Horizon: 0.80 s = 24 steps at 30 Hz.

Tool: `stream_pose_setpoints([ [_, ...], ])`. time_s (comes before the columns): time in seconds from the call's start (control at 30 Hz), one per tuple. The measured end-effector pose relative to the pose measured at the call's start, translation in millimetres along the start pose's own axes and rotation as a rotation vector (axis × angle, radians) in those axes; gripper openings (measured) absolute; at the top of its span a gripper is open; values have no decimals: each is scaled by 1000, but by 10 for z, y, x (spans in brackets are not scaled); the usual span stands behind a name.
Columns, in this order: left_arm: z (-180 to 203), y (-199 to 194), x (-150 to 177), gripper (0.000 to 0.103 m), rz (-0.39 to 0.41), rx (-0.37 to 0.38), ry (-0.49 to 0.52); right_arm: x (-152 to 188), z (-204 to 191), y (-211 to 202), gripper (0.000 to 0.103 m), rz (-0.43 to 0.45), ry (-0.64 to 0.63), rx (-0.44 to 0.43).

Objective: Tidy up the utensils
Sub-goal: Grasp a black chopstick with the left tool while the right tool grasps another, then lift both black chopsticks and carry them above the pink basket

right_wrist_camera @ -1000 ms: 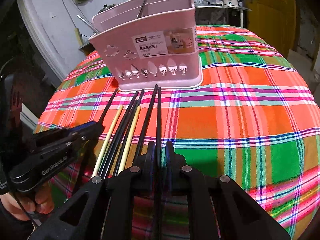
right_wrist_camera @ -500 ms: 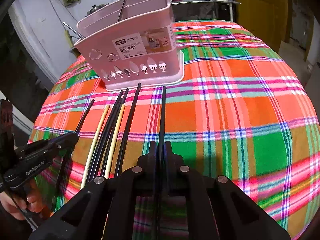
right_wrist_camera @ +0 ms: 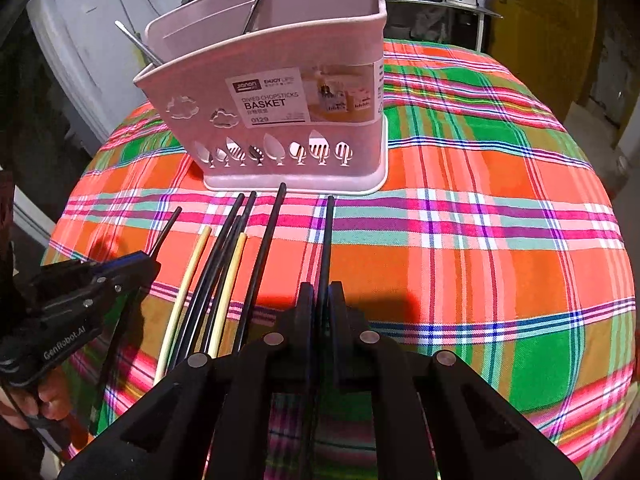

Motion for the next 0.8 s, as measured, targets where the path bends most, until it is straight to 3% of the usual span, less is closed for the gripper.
stream_pose_setpoints([
  [0.23,2,-87,-7,6,-2,9,-15,20,-25,-97,5,17,9,-37],
  [0.8,240,-1143,-433,5,209,75,26,-238,38,-1117,5,256,56,-118],
])
Point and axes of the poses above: each gripper's, at about its wrist camera, not at the fingertips, and y roughly the way its jaws point, z to its right, x to its underside, the point moved 4 cm from there along y, roughly the way its jaws point, and after that the axes turned 5 degrees about x, right-handed, at the moved point
